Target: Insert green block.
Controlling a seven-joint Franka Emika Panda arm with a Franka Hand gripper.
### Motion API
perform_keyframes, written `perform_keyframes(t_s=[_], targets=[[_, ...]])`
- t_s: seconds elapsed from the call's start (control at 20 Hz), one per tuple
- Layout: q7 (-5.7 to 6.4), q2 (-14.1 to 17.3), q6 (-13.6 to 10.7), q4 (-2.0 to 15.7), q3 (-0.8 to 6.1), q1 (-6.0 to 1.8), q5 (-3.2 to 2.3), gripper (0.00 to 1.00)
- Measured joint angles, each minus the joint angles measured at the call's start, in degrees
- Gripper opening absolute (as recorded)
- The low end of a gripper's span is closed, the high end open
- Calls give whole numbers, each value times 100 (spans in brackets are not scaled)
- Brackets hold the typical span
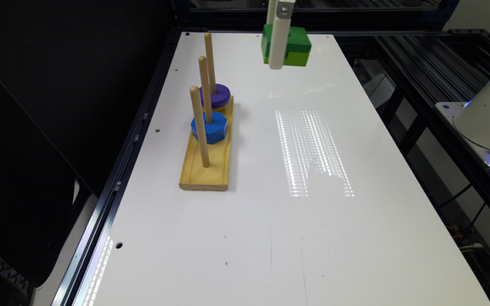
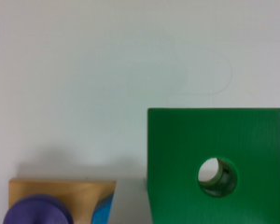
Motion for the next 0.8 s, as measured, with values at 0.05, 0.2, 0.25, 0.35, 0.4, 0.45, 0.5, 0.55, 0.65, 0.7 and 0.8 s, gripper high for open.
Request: perform_keyframes(t_s=[0.05, 0.2, 0.25, 0.35, 0.4, 0.45, 0.5, 0.55, 0.65, 0.7, 0.8], targets=[[0, 99, -1, 110, 0, 0, -8, 0], [0, 406, -13, 420, -1, -1, -36, 0], [0, 473, -13, 480, -1, -1, -41, 0], [1, 551, -15, 557, 3, 5, -42, 0], [26, 577, -15, 590, 28, 15, -40, 0], [77, 592, -15, 616, 67, 26, -42, 0], [142, 600, -19, 635, 117, 36, -51, 0], [191, 600, -19, 640, 155, 36, -65, 0], [239, 600, -19, 647, 195, 33, -85, 0], [241, 600, -19, 648, 196, 32, -87, 0], [241, 601, -19, 652, 196, 28, -88, 0]])
